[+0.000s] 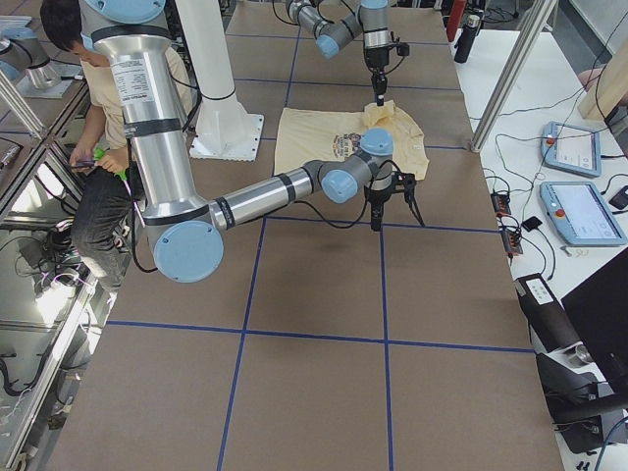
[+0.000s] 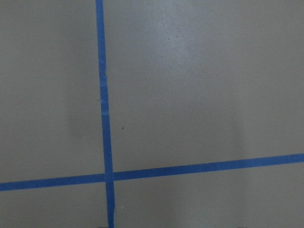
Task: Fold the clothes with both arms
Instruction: 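Carry the sleeve across the shirt toward the collar with the left gripper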
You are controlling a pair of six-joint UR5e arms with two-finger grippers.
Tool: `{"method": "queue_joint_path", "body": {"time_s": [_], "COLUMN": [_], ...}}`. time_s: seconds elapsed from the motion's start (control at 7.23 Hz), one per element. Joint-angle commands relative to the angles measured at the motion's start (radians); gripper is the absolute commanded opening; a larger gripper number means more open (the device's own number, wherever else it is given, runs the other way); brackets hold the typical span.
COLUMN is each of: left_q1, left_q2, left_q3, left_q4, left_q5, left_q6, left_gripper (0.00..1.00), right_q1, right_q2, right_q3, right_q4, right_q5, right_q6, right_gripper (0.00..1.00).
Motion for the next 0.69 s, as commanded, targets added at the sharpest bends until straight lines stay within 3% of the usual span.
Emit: {"method": "queue_joint_path", "body": {"time_s": [0.0, 0.28, 0.42, 0.55], "left_q1": [0.058, 0.061, 0.061, 0.038], "left_q2": [-0.037, -0.042, -0.044, -0.007], "left_q3": [0.073, 0.112, 0.103, -0.028], "left_q4": [-0.063, -0.118, -0.118, -0.053], "left_q5": [0.083, 0.094, 0.093, 0.084], "left_q6": [-0.021, -0.032, -0.050, -0.094], "left_gripper": [0.00, 0.79, 0.94, 0.93], "right_q1": [-0.002, -0.002, -0.002, -0.026], "right_q2": [0.001, 0.010, 0.010, 0.001], "right_q3": [-0.001, 0.002, 0.014, 0.035], "right_q4": [-0.001, 0.000, 0.000, 0.013], "right_q5": [-0.011, -0.013, -0.011, -0.002], "right_q6": [0.000, 0.006, 0.026, 0.096], "right_gripper": [0.93, 0.98, 0.98, 0.98]}}
